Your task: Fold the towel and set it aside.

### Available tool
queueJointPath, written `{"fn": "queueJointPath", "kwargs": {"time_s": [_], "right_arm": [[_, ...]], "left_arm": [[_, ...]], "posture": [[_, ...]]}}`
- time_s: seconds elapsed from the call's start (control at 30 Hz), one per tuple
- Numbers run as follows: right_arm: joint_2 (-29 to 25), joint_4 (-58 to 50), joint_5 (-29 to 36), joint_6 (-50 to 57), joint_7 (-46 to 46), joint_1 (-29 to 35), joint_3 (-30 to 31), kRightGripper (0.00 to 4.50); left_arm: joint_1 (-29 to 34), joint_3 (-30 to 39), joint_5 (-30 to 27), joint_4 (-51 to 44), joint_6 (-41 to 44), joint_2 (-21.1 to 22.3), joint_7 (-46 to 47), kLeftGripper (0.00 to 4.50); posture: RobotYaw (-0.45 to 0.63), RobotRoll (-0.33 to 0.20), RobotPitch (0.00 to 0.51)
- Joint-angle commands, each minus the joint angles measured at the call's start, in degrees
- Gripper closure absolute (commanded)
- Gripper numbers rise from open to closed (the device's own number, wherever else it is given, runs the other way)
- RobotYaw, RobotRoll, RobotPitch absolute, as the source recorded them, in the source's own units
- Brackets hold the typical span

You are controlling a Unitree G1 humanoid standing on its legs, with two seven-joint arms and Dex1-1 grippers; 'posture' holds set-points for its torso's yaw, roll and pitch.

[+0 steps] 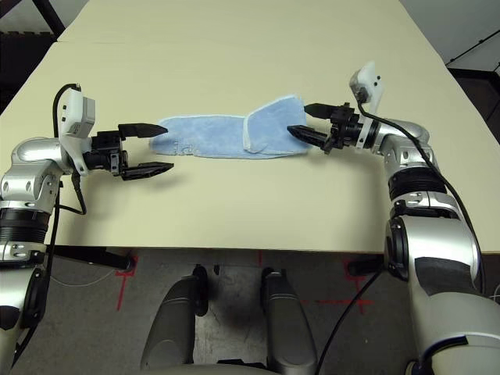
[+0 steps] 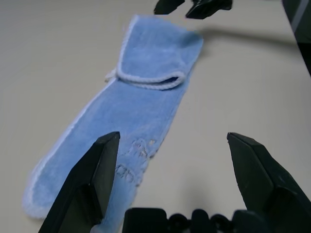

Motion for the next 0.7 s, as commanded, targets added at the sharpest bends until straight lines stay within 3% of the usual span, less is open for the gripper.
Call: {"fn": "queueJointPath", "kwargs": {"time_s": [0.03,0.37,0.6,0.7], "right_arm": [[-2.2,-1.5,0.7,-4.0,3.0,3.0,-0.3,0.03],[-8.9,-0.1,-2.0,-10.5,6.5,6.9,1.5,0.03],[-7.2,-0.6,-0.9,-9.9,6.3,5.6,1.6,0.03],[-5.6,-1.4,-0.3,-8.8,6.0,4.7,1.8,0.03]], "left_arm": [[-0.5,-0.1,1.7,3.0,-1.6,0.3,1.8,0.0],[0.0,-0.7,0.6,2.2,1.1,0.3,0.4,0.0],[-2.1,2.5,-4.5,-2.3,13.6,-0.6,4.8,0.0],[-3.4,5.4,-8.6,-5.0,27.4,-1.3,12.6,0.0]], "posture": [[0.01,0.0,0.184],[0.0,0.0,0.19],[0.0,0.0,0.199],[0.01,0.0,0.2]]}}
